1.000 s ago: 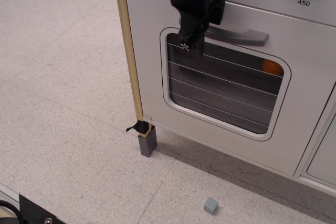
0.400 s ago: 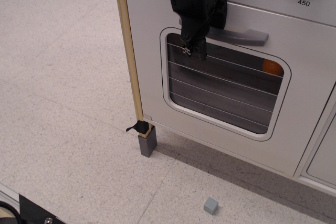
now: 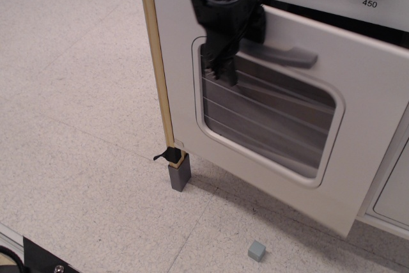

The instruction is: Open oven

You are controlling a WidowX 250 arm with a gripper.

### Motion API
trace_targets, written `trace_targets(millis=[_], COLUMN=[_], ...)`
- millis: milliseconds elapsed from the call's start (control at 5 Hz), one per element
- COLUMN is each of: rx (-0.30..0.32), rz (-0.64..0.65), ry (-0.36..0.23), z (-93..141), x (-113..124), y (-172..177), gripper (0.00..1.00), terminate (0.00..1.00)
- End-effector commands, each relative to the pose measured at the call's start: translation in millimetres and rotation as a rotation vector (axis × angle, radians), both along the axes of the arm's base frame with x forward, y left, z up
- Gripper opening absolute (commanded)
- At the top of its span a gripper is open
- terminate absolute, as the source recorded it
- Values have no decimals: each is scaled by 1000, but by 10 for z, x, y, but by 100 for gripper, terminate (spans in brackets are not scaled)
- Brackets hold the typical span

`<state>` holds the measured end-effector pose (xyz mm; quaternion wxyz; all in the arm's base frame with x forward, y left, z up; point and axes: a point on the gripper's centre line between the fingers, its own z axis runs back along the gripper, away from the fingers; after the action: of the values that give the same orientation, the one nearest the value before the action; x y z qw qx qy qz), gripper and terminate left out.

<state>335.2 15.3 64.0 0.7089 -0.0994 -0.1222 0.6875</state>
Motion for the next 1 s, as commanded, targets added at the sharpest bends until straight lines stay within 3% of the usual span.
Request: trace_targets(millis=[0, 400, 800], rx=[6, 62, -11], rz=[-61, -244, -254], ry=[-60, -116, -132], z=[248, 720, 979], x=[-217, -129, 54], y=[342, 96, -281], gripper=[100, 100, 100], terminate=[0, 0, 0])
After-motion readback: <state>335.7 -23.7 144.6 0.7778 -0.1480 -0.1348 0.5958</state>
